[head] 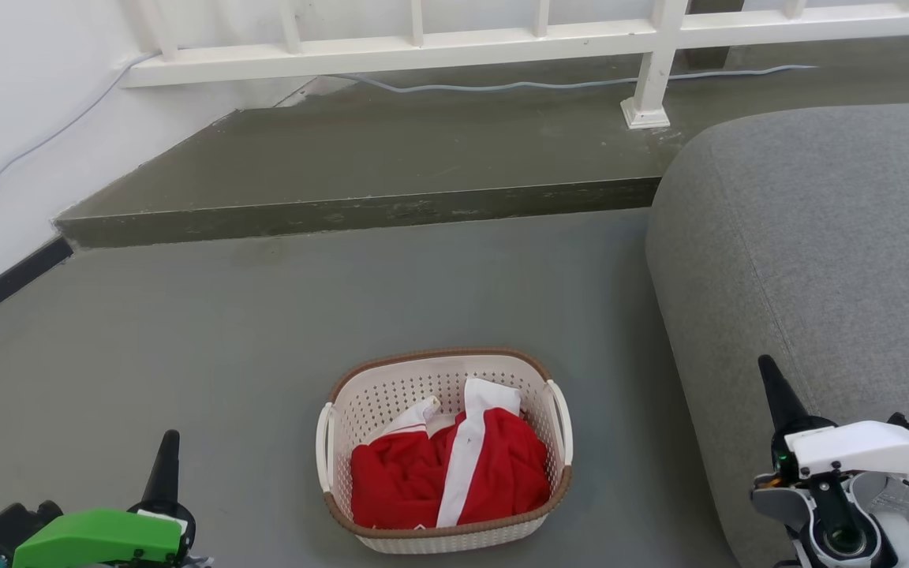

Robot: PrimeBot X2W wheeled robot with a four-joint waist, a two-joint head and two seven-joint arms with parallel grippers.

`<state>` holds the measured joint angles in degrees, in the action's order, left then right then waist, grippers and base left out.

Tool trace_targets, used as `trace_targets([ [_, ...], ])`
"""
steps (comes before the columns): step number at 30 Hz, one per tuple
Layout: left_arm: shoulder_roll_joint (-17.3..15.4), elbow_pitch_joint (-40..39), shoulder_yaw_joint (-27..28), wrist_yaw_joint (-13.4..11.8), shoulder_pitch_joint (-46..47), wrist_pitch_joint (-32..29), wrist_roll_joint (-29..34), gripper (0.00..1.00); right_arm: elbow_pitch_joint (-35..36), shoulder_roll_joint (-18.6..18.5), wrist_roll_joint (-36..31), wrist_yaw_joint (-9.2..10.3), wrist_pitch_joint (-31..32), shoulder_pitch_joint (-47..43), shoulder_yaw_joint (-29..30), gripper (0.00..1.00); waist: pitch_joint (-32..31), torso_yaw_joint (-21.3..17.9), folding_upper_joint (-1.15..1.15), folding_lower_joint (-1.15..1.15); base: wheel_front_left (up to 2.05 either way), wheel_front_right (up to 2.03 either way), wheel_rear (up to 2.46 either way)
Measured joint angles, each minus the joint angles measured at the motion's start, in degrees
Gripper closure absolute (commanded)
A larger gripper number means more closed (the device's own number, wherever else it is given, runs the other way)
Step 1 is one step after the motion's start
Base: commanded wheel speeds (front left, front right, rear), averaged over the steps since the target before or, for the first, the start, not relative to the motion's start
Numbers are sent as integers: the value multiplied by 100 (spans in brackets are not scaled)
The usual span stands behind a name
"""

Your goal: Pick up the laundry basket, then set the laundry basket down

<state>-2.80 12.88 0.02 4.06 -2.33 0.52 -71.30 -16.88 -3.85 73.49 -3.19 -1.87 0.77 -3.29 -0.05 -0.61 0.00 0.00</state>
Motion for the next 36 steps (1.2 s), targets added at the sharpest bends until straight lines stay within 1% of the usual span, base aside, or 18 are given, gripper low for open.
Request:
trace_targets([
  [1,0,7,4,3,4,-8,-49,100,1,0,65,-36,11,2,25,100,1,2,0,0,0,0,0],
  [5,0,59,34,45,21,-90,-335,100,16,-3,316,-49,76,35,113,100,3,9,0,0,0,0,0],
  [13,0,127,119,102,195,-207,-824,100,38,-21,822,-140,201,116,285,100,8,24,0,0,0,0,0],
  [15,0,151,147,105,230,-259,-1048,100,43,-25,1016,-180,245,118,345,100,10,30,0,0,0,0,0],
  [18,0,164,168,155,283,-327,-1211,100,46,-26,1195,-186,297,119,413,100,12,36,0,0,0,0,0],
  [20,0,179,180,157,322,-353,-1376,100,48,-27,1325,-231,315,121,459,100,14,40,0,0,0,0,0],
  [24,0,215,204,208,368,-401,-1605,100,60,-32,1571,-246,380,142,535,100,16,47,0,0,0,0,0],
  [31,0,289,275,278,499,-511,-2085,100,82,-44,2026,-335,490,224,691,100,21,60,0,0,0,0,0],
  [36,0,300,299,282,561,-556,-2148,100,91,-49,2130,-335,503,233,720,100,22,62,0,0,0,0,0],
])
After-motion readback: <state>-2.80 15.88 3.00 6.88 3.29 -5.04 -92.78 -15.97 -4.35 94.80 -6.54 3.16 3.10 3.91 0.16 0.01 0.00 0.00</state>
